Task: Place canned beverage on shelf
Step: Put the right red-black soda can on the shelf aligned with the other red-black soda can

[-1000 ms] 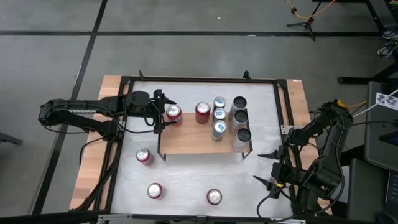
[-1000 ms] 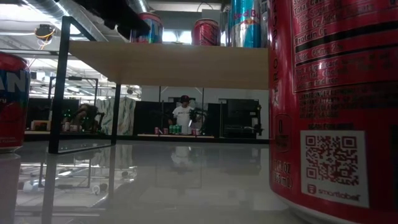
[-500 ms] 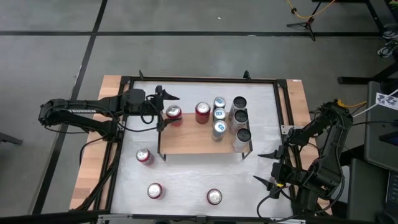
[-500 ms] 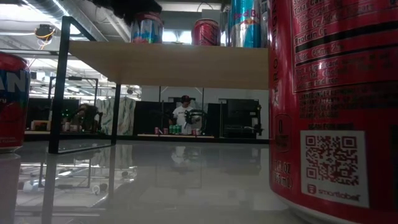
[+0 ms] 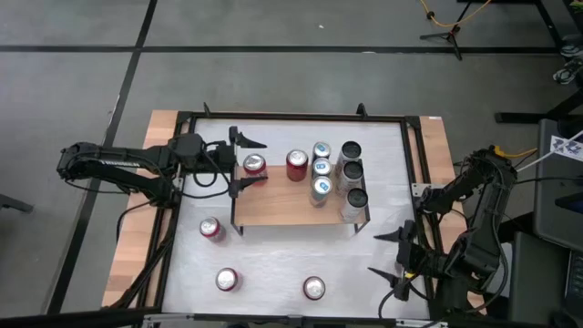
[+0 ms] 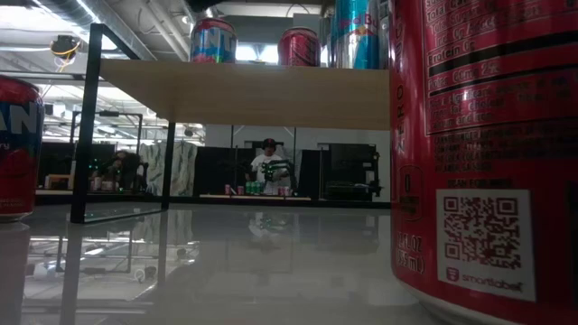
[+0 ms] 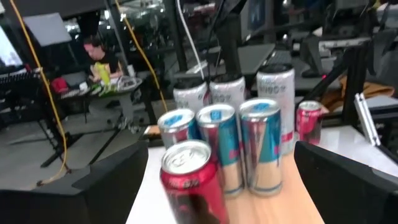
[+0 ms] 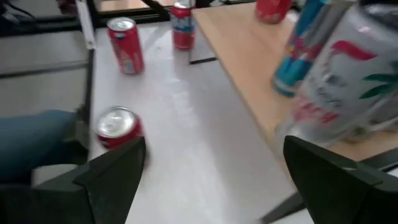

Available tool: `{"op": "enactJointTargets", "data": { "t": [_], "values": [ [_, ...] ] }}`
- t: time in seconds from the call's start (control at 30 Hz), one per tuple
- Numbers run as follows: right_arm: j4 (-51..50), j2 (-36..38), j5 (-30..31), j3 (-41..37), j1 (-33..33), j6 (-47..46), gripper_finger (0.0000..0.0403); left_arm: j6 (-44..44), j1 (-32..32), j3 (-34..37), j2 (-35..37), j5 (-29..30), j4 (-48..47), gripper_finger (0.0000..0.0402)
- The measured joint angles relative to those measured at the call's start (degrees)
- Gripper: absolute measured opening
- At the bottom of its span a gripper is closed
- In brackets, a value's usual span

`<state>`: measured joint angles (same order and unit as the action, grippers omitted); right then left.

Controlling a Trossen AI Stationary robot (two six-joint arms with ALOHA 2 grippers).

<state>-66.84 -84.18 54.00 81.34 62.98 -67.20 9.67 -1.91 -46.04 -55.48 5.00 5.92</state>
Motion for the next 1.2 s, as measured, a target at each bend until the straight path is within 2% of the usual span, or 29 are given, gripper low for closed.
{"op": "enactJointTargets", "data": {
  "t": [0.2, 0.37, 0.67, 0.93, 1.07, 1.2],
  "values": [
    [7.3, 0.0, -2.6, 0.0, 0.0, 0.0, 0.037, 4.1, 1.8, 0.0, 1.2, 0.3, 1.1, 0.0396],
    [8.2, 0.0, -4.1, 0.8, 0.0, 0.0, 0.037, 4.5, 3.1, 0.0, 2.9, 2.9, 1.1, 0.0396],
    [1.1, 0.1, -21.6, 8.0, -3.0, 0.2, 0.037, 4.4, 5.1, 0.0, 3.2, 5.2, -0.4, 0.0396],
    [-13.8, 0.1, -42.8, 8.9, -6.2, 1.7, 0.037, 0.0, 7.7, 0.0, 3.9, 5.3, -3.8, 0.0396],
    [-19.2, 0.1, -45.1, 8.9, -6.0, 3.2, 0.037, -3.2, 9.0, 0.0, 3.8, 5.2, -5.0, 0.0396],
    [-20.3, 0.1, -45.8, 8.9, -3.6, 7.4, 0.037, -5.9, 10.4, 0.0, 3.8, 5.2, -5.1, 0.0396]
  ]
}}
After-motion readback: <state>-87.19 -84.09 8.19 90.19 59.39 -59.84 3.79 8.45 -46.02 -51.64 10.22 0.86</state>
